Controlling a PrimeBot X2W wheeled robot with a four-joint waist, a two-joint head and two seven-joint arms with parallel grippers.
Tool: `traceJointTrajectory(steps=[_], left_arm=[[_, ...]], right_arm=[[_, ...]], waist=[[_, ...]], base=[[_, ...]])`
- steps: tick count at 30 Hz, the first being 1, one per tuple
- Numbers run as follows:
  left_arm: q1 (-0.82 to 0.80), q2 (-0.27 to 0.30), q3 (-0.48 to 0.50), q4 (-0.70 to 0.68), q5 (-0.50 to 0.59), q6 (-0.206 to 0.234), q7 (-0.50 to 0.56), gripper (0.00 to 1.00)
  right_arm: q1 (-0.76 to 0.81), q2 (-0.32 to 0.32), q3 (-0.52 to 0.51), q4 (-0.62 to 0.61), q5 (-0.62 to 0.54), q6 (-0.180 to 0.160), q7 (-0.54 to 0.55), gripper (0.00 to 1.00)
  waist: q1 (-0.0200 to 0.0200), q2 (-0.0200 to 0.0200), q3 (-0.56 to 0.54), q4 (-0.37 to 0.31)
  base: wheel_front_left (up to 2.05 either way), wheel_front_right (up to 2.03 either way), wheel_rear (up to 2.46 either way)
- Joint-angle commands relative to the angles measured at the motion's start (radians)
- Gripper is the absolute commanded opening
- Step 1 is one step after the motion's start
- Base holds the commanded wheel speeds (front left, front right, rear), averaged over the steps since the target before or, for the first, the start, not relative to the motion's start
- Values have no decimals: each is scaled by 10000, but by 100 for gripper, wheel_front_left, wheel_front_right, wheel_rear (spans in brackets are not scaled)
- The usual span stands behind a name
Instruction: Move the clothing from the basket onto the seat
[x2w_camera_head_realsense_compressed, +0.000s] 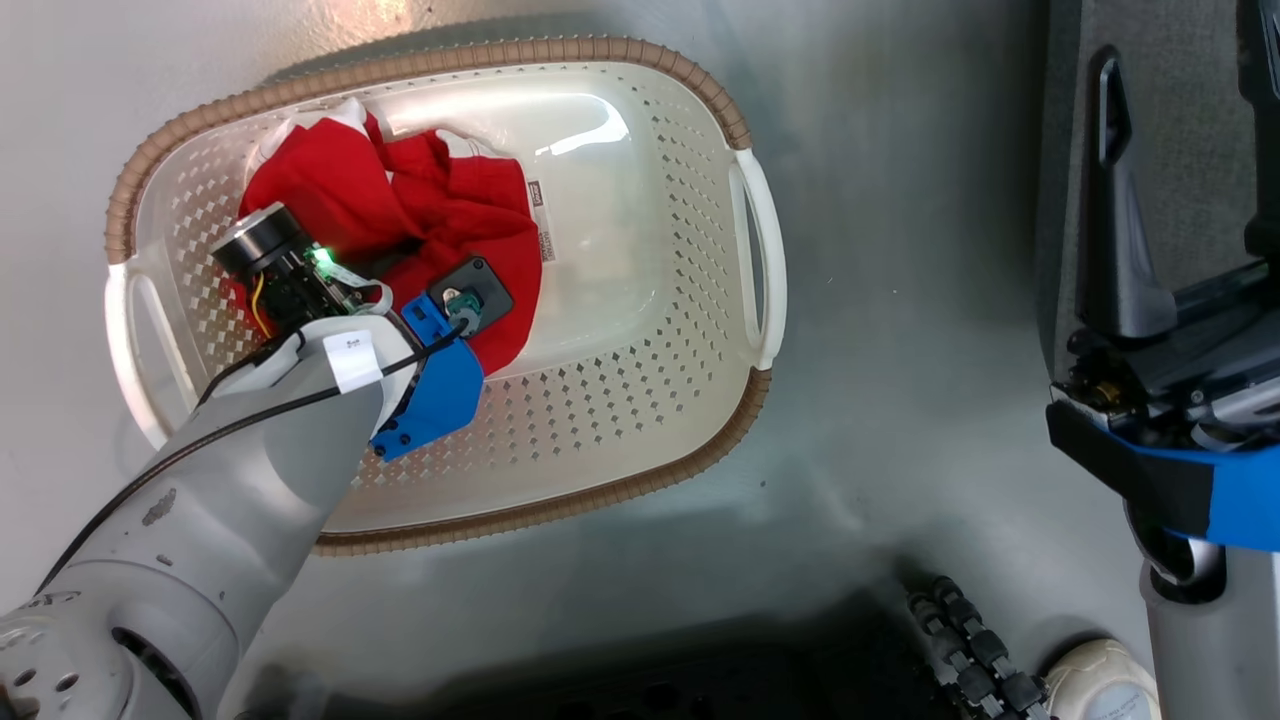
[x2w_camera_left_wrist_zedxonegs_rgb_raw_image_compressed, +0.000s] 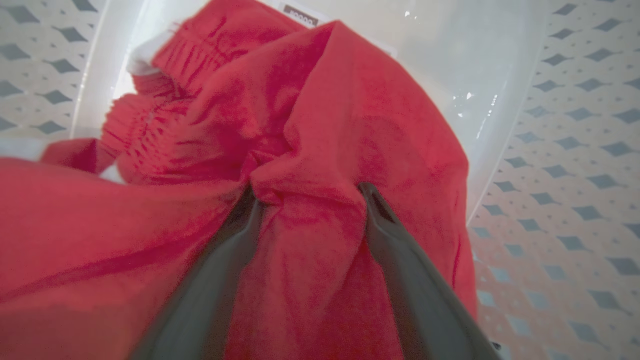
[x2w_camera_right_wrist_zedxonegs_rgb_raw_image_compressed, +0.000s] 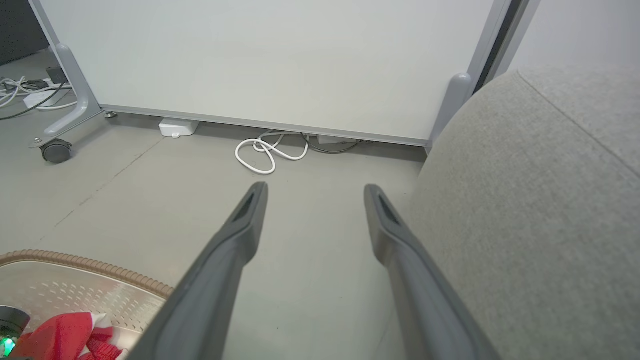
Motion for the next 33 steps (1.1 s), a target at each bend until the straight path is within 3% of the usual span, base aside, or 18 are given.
traceJointTrajectory(steps=[1,4,6,7,12,20,25,33], left_arm=[[-231,-6,-16,107,-236,-3,-103,100],[-258,-97,-18,319,-179,-1,-67,100],[-277,-170,-18,398,-196,-1,-99,37],[-252,-194,-18,420,-157,-3,-111,0],[-275,-284,-18,454,-188,-3,-228,0],[-280,-623,10,348,-1228,-3,-1491,0],[172,-912,32,251,-1825,-3,-2182,0],[542,-767,405,-571,-2299,-3,-2428,0]], right_arm=[[155,16,-52,-151,-97,1,-6,100],[312,57,-47,-357,-165,1,-6,100],[367,89,-36,-479,-190,1,-4,100],[382,100,-26,-511,-213,1,-6,100],[243,102,-1,-535,-225,1,-6,100],[-6,44,-95,-270,-90,1,-6,100],[-50,-47,-111,215,41,1,-6,100],[286,-87,-130,826,204,1,-6,100]], waist=[[-2,1,23,37],[-2,1,38,50],[-2,1,41,47],[-2,1,36,45],[-2,1,6,53],[-2,1,-702,392],[-2,1,-1893,762],[-2,1,-3617,1141]], base=[[0,0,0],[0,0,0],[0,0,0],[0,0,0],[0,0,0],[0,0,0],[0,0,0],[0,0,0]])
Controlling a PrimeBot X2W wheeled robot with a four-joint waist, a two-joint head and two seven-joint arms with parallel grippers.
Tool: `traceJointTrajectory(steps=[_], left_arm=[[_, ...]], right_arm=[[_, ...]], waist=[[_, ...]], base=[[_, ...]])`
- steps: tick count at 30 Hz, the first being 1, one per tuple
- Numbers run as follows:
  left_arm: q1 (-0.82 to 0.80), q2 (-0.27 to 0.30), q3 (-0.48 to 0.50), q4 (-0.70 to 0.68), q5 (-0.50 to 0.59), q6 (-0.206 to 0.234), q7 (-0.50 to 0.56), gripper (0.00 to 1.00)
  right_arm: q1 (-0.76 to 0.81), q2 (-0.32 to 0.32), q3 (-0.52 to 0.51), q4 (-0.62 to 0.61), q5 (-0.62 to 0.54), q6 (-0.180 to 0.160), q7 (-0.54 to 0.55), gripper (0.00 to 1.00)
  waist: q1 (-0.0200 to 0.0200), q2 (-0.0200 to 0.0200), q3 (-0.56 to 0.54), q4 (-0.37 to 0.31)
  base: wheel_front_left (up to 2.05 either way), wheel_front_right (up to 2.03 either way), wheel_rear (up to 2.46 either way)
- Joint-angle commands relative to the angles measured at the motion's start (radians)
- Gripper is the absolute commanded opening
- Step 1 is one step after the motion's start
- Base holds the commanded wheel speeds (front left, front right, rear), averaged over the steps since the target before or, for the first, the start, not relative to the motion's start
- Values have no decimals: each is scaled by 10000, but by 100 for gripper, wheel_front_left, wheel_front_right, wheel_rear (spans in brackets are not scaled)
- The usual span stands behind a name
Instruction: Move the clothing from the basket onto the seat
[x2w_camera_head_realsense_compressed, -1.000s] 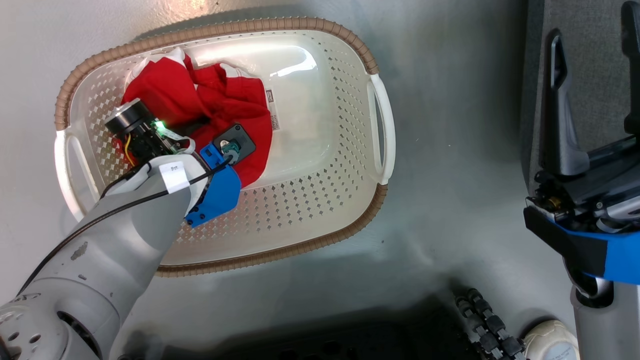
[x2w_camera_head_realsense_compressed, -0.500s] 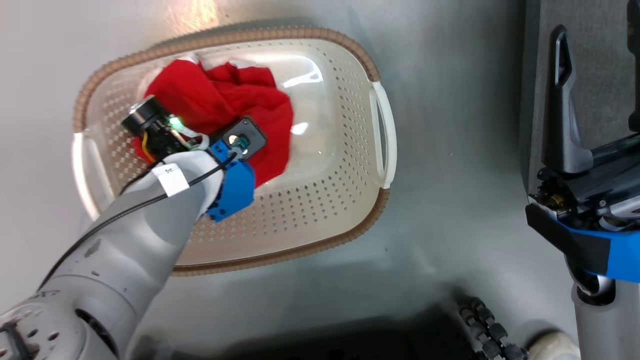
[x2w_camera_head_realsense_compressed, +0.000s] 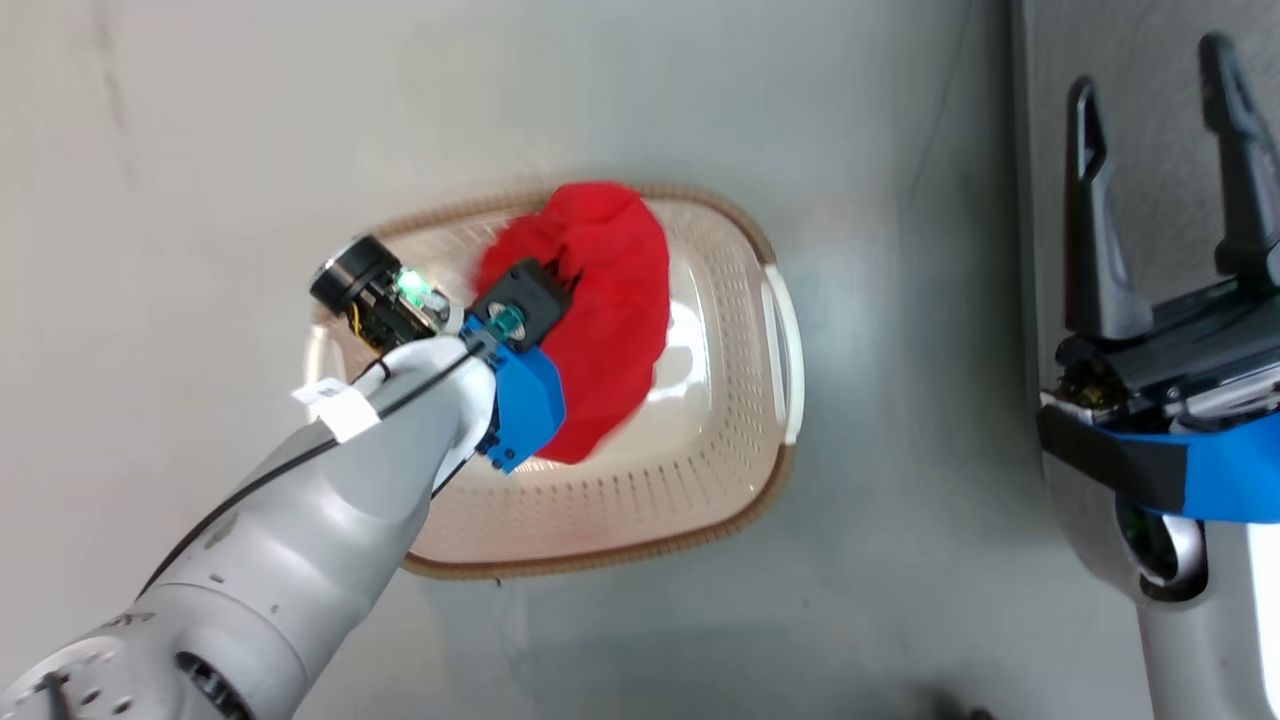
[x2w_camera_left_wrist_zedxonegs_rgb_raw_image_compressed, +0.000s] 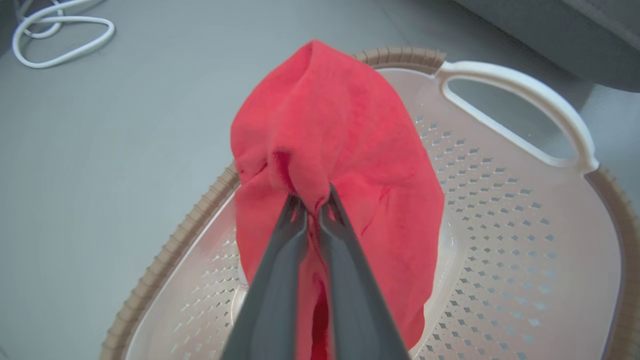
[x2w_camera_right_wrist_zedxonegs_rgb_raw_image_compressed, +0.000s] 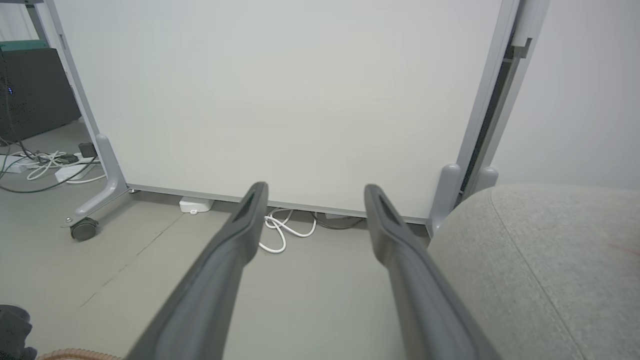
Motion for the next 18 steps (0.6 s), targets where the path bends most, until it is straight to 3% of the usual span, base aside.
traceJointTrajectory(steps=[1,11,18], left_arm=[[100,70,138,-143,-32,-5,-61,0],[1702,947,2086,-2612,572,272,-61,0],[2789,1194,3759,-4317,1235,323,-62,0]], right_arm=[[134,-26,-15,44,41,1,-6,100],[807,172,87,564,264,1,-6,100],[1556,221,-44,850,351,1,-6,100]], waist=[[1,0,-886,327],[1,0,-3378,479],[1,0,-4799,610]], base=[[0,0,0],[0,0,0],[0,0,0]])
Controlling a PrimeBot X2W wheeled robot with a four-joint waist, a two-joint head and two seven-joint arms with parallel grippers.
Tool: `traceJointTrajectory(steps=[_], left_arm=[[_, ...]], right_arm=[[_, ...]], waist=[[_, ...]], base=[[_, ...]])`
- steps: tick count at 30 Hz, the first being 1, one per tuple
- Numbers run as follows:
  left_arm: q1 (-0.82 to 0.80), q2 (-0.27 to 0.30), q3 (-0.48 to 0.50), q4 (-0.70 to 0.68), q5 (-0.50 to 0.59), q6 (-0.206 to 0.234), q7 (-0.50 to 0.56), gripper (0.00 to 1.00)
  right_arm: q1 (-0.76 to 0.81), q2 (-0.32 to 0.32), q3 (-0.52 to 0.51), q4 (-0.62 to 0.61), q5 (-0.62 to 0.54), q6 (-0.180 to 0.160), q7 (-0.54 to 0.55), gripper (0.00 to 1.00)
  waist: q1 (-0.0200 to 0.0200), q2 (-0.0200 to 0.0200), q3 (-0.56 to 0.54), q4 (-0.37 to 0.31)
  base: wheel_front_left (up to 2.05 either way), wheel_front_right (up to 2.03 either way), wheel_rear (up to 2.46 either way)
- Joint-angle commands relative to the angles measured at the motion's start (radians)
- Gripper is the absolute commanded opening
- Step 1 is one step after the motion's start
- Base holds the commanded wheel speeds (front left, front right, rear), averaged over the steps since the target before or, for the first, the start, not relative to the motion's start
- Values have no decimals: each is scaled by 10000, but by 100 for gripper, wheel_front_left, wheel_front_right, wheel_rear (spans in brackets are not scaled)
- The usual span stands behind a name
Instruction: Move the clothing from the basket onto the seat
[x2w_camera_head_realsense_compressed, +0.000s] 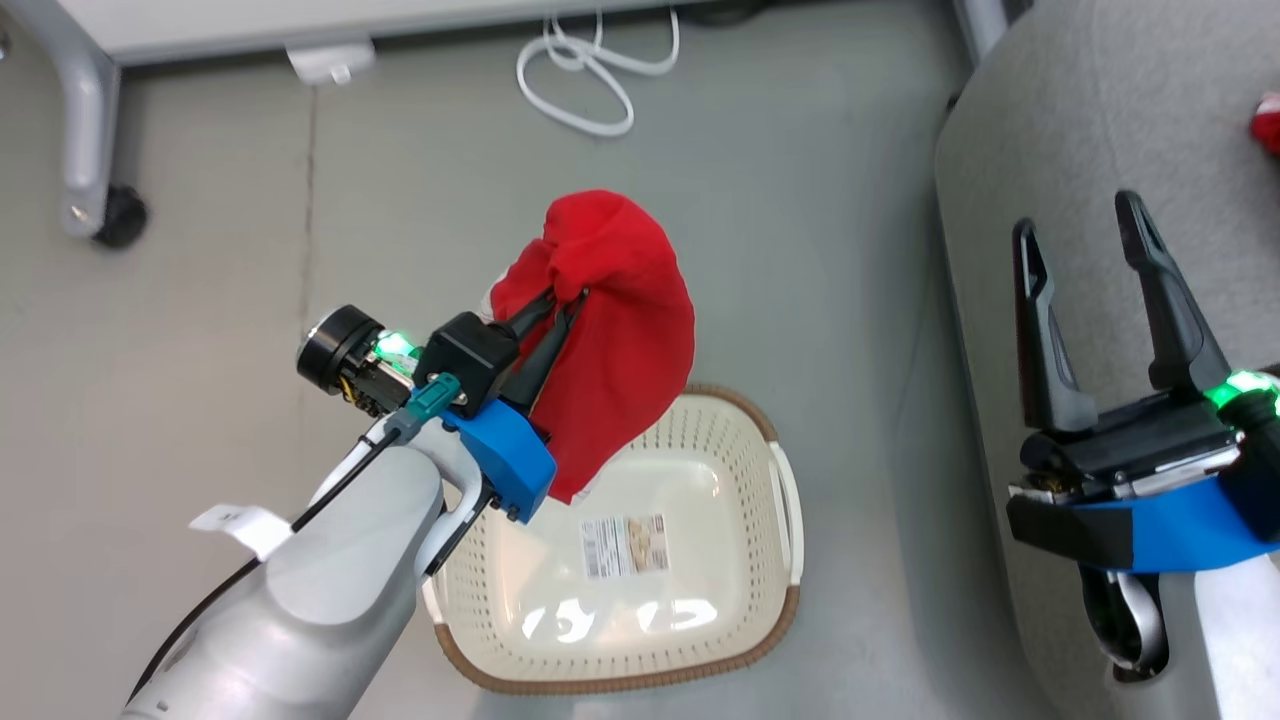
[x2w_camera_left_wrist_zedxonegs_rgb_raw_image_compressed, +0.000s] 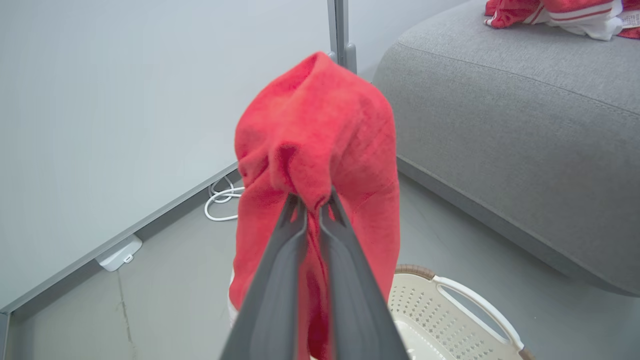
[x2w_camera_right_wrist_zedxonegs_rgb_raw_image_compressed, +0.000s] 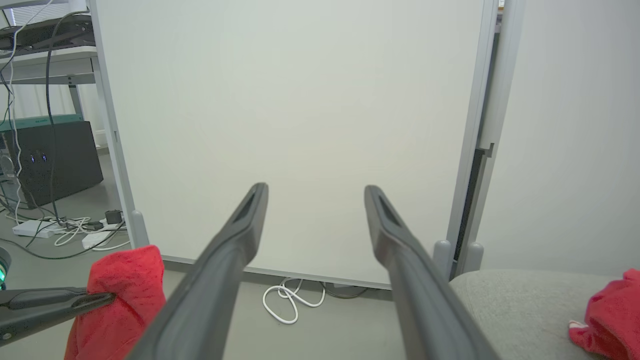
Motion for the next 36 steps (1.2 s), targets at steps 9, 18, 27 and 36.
traceJointTrajectory(steps=[9,18,27,36], left_arm=[[830,-8,1727,-2309,901,-117,-49,0],[1080,93,1915,-3913,1295,-296,-40,0],[1122,337,1496,-4513,1222,-293,-39,0],[1098,341,1198,-4501,1110,-297,-41,0]], right_arm=[[898,46,-24,244,168,1,-5,100],[1456,160,208,434,322,1,-5,100],[1853,164,312,450,428,1,-5,100],[1327,-464,1399,333,687,1,-4,100]], waist=[[3,-1,-1850,268],[3,-1,-2708,269],[3,-1,-3084,248],[3,-1,-3094,270]], base=[[0,0,0],[0,0,0],[0,0,0],[0,0,0]])
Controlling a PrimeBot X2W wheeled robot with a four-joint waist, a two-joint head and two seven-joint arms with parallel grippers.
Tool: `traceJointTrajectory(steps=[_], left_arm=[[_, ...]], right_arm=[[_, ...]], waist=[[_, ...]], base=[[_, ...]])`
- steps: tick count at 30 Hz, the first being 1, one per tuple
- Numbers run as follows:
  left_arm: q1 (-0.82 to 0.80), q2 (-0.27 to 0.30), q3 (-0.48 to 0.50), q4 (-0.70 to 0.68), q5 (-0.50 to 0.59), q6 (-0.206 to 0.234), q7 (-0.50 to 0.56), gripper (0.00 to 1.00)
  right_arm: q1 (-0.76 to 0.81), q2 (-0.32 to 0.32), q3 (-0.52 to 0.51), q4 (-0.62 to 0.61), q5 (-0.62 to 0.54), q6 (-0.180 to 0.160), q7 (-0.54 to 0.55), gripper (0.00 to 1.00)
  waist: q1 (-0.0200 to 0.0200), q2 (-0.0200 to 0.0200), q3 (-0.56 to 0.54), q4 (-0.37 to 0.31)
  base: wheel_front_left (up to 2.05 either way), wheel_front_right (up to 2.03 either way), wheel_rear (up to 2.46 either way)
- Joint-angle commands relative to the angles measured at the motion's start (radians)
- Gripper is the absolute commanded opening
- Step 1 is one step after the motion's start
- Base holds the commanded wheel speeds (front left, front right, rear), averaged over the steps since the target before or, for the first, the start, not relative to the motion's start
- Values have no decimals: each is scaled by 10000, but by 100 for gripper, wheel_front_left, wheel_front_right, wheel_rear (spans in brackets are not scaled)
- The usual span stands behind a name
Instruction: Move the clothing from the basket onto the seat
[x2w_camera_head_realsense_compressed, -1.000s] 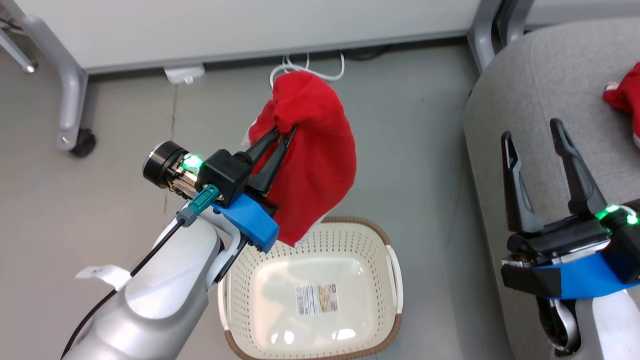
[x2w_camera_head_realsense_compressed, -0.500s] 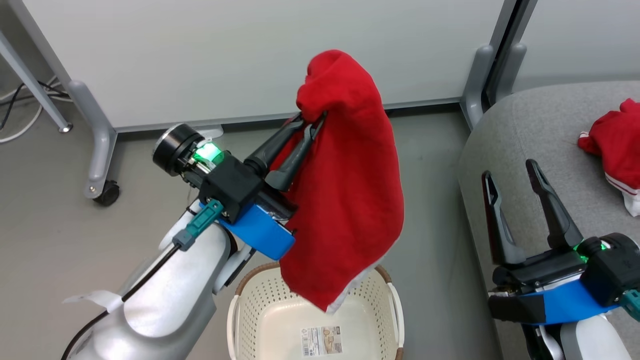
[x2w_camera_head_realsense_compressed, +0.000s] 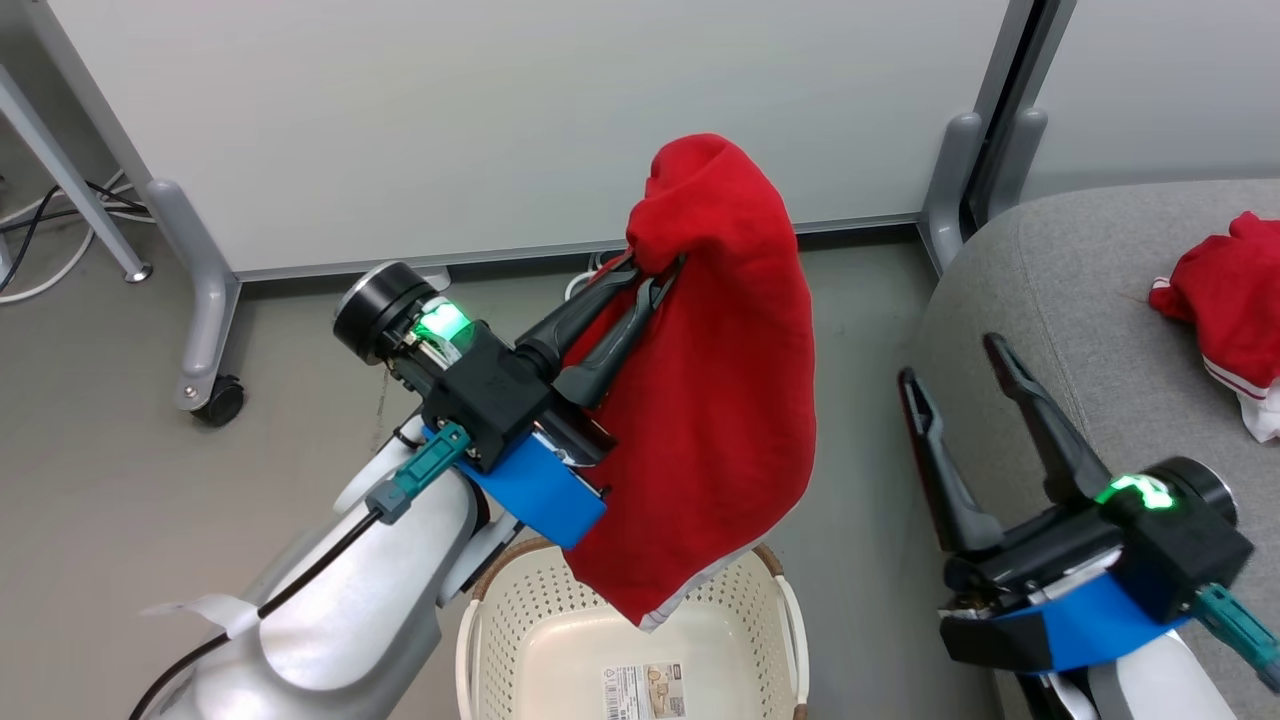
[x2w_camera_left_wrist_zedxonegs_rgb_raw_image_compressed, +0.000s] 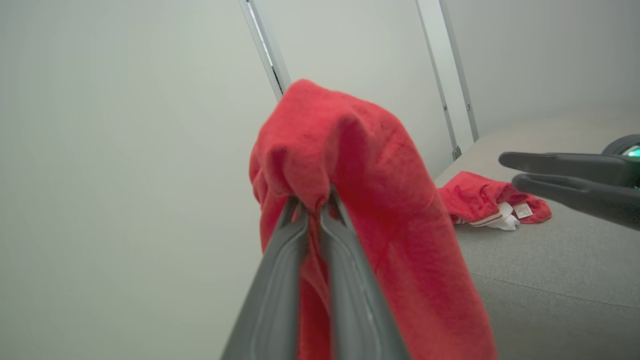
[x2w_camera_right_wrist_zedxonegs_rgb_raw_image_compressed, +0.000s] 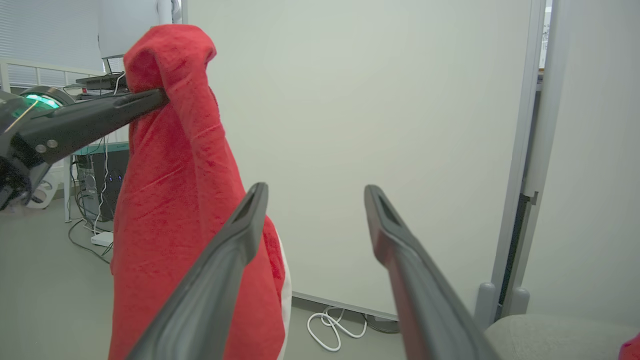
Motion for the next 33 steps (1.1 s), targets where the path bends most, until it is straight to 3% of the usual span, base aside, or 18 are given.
traceJointTrajectory(steps=[1,9,15,16,17,18,33], left_arm=[[26,-4,-50,18,-60,-2,-27,0],[-254,-294,-497,-20,3,-3,-28,0],[-416,-577,-796,-92,-11,-4,-28,0],[-416,-604,-825,-94,-23,-4,-28,0],[-416,-637,-866,-90,-33,-4,-28,0],[-412,-651,-863,-83,-44,-4,-28,0],[-98,-619,-846,75,-23,-5,-26,0]], right_arm=[[-292,-194,252,69,90,5,-4,100],[-1917,-1035,2145,1012,273,3,-4,100],[-2958,-1129,3303,2512,534,3,-4,100],[-3041,-1103,3451,2729,617,3,-5,67],[-3143,-1054,3555,2868,747,3,-5,45],[-3182,-998,3642,3005,883,3,-4,0],[-2885,-796,3923,2907,1185,3,-5,0]], waist=[[0,-1,21,8],[0,-1,188,252],[0,-1,322,504],[0,-1,328,547],[0,-1,339,597],[0,-1,346,622],[0,-1,292,593]], base=[[0,0,0],[0,0,0],[0,0,0],[0,0,0],[0,0,0],[0,0,0],[0,0,0]])
